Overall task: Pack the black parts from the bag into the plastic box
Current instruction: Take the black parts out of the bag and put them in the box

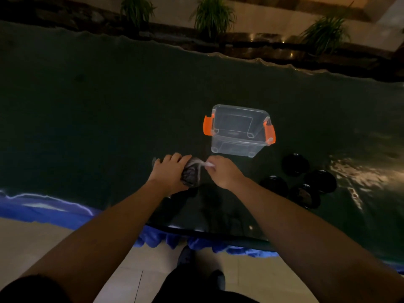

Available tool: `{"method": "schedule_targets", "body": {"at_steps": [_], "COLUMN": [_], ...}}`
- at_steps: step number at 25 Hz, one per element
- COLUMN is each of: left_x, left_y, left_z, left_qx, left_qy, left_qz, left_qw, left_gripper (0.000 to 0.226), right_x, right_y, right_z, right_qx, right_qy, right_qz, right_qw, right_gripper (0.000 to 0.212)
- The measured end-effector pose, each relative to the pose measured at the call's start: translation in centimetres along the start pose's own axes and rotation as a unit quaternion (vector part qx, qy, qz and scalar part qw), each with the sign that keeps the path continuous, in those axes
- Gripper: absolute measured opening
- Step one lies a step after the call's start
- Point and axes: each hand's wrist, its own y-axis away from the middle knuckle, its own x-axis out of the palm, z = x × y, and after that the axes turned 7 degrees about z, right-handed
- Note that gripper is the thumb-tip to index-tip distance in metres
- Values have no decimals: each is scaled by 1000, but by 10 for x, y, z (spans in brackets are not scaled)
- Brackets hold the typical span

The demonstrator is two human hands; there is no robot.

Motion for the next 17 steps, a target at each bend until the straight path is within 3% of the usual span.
{"method": "schedule_targets", "body": {"at_steps": [3, 7, 10, 13, 17], "left_x": [1, 4, 0, -11, -26], "left_y": [18, 37, 45, 55, 55], "left_z": [-15, -45, -67, -65, -46], "left_qx": [-18, -45, -67, -27, 46], "left_qy": [114, 271, 318, 353, 334], "left_qz": [-37, -85, -76, -47, -132], "left_qw": [993, 958, 943, 934, 932], "left_gripper": [113, 101, 99, 97, 48], "right_x": [-15, -25, -29, -31, -28], "right_y": [19, 38, 47, 52, 47], "right_z": [8, 25, 31, 29, 26], "right_qx": [-57, -125, -126, -128, -122], "right_qy": [-46, -91, -114, -132, -190], "right_qz": [-50, -87, -75, -65, -80], "right_qw": [996, 984, 983, 981, 971], "right_gripper": [10, 6, 10, 13, 10]}}
